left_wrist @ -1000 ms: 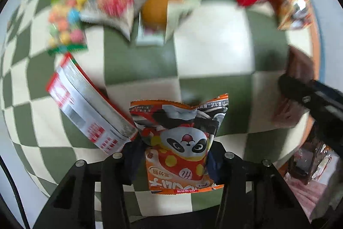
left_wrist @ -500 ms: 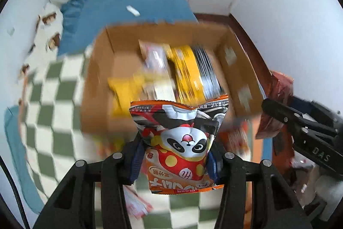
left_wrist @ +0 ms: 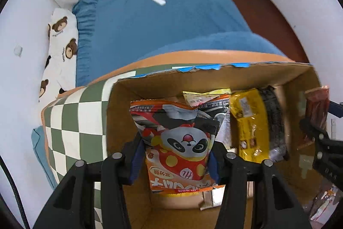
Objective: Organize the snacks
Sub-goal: 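Lower both packs into the box and open both tools, then grasp the red-white stick pack with the left tool while the right tool grasps the orange chip bag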
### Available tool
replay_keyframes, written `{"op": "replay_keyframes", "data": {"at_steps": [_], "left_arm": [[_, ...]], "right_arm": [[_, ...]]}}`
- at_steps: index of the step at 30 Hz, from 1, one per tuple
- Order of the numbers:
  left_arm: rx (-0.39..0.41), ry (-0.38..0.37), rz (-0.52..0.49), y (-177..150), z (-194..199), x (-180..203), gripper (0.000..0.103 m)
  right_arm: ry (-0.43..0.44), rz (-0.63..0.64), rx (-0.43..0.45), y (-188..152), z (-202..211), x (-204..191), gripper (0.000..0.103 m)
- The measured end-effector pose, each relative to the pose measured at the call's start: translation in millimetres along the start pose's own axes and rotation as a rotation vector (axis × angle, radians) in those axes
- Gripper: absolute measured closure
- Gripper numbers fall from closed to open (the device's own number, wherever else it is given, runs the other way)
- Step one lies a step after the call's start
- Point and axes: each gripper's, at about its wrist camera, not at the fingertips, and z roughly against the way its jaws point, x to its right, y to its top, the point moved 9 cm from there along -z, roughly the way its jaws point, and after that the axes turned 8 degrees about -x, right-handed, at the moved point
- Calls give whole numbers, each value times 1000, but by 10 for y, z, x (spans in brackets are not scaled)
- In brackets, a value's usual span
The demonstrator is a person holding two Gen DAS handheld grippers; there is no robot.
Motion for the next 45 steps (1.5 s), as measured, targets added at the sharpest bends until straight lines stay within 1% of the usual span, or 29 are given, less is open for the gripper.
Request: {"op": "replay_keyframes", "data": {"at_steps": [1, 2, 4, 7, 12, 17, 21, 25, 28, 29, 32, 34, 35, 37, 38, 39, 40, 41, 42, 44, 45], "left_arm": [[-11, 2, 7, 22, -43, -7, 45], [-14, -2, 25, 53, -94, -38, 30], [-13, -1, 56, 93, -157, -95, 13], [-2, -3, 87, 112, -217, -172, 12], [5, -19, 99, 8, -260, -175, 11], [24, -59, 118, -172, -186, -125, 11], [65, -72, 129, -333, -58, -100, 11], [119, -90, 143, -515, 167, -85, 11], [187, -100, 148, -684, 440, -93, 11], [221, -103, 149, -763, 565, -103, 11], [294, -93, 153, -1009, 820, -153, 11], [312, -96, 168, -1215, 885, -191, 11], [311, -100, 190, -1383, 871, -226, 11], [292, -126, 223, -1663, 755, -262, 11], [258, -121, 250, -1870, 598, -305, 11], [224, -134, 277, -2028, 461, -333, 11], [173, -181, 313, -2252, 237, -355, 11], [130, -205, 340, -2410, 59, -378, 11], [83, -220, 361, -2552, -124, -388, 11], [-53, -244, 380, -2880, -629, -381, 13], [-90, -245, 387, -2990, -780, -388, 15]], "right_arm": [[-6, -3, -22, -16, -50, 20, 28], [-2, -14, -47, 0, -119, 36, 18], [35, -38, -56, 22, -192, 28, 12], [54, -68, -49, 34, -200, 23, 10], [84, -103, -40, -19, -191, -1, 9], [119, -138, -22, -145, -206, -52, 8], [153, -157, 11, -255, -207, -132, 8], [157, -165, 76, -372, -12, -195, 8], [187, -176, 137, -527, 245, -263, 8], [194, -177, 156, -546, 340, -261, 8], [205, -194, 235, -794, 616, -330, 8], [193, -211, 264, -982, 701, -346, 8], [187, -224, 281, -1122, 721, -354, 8], [175, -256, 291, -1355, 687, -335, 8], [181, -282, 291, -1502, 626, -319, 8], [177, -303, 284, -1594, 543, -284, 8], [169, -329, 274, -1715, 453, -246, 8], [175, -360, 259, -1844, 336, -209, 8], [189, -380, 241, -1948, 230, -180, 8], [210, -411, 192, -2127, -34, -167, 8], [219, -414, 179, -2185, -125, -185, 9]]}}
